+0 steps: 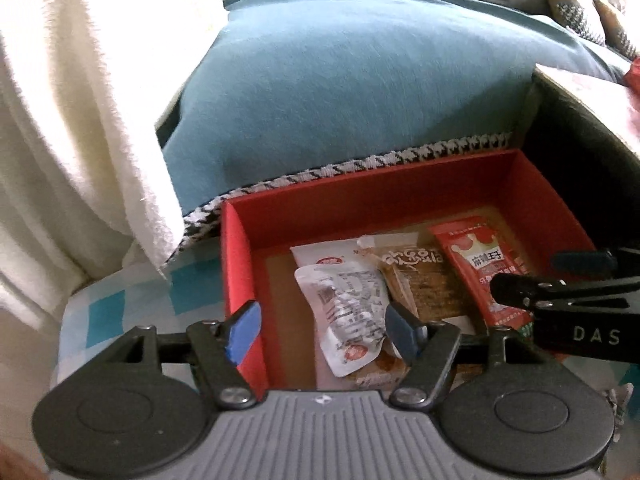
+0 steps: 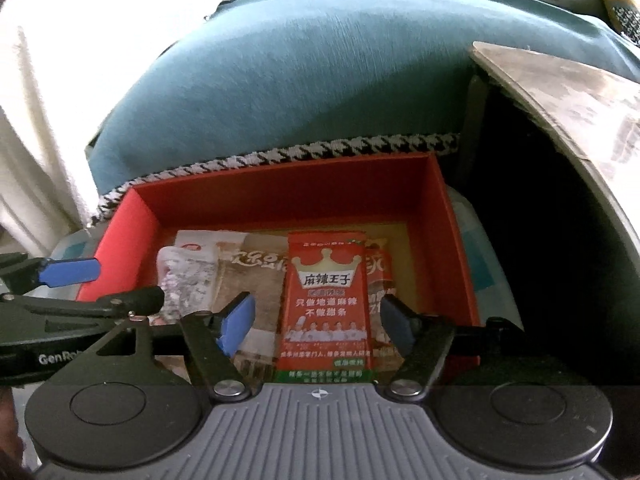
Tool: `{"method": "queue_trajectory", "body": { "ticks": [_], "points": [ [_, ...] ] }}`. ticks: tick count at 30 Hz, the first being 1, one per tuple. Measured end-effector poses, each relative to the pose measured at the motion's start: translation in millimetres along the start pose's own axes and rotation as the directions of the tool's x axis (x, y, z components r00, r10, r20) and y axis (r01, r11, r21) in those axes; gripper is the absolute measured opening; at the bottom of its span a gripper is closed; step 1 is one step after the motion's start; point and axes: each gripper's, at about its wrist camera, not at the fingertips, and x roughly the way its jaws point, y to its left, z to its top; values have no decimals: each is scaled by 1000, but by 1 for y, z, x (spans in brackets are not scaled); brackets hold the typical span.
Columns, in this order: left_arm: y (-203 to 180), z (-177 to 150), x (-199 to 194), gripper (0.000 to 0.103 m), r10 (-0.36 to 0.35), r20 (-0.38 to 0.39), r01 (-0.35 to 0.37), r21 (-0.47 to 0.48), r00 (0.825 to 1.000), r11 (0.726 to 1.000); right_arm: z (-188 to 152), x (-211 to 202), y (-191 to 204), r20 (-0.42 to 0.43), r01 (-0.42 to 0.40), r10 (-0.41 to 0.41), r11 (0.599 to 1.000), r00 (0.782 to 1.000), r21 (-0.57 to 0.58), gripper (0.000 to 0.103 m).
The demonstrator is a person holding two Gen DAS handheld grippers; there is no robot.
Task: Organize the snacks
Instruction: 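Lower both packets into the tray and open both grippers, then move to the sausage pack with the left gripper while the right gripper grasps the Kapron wafer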
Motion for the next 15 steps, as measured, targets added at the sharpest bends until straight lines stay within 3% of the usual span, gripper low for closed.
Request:
{"method": "queue_trajectory", "body": {
  "ticks": [15],
  "points": [
    [34, -54, -54, 63, -83, -36, 82, -37, 996, 996, -42, -61, 15, 0, -23, 23, 1000, 1000, -14, 82]
  ]
}}
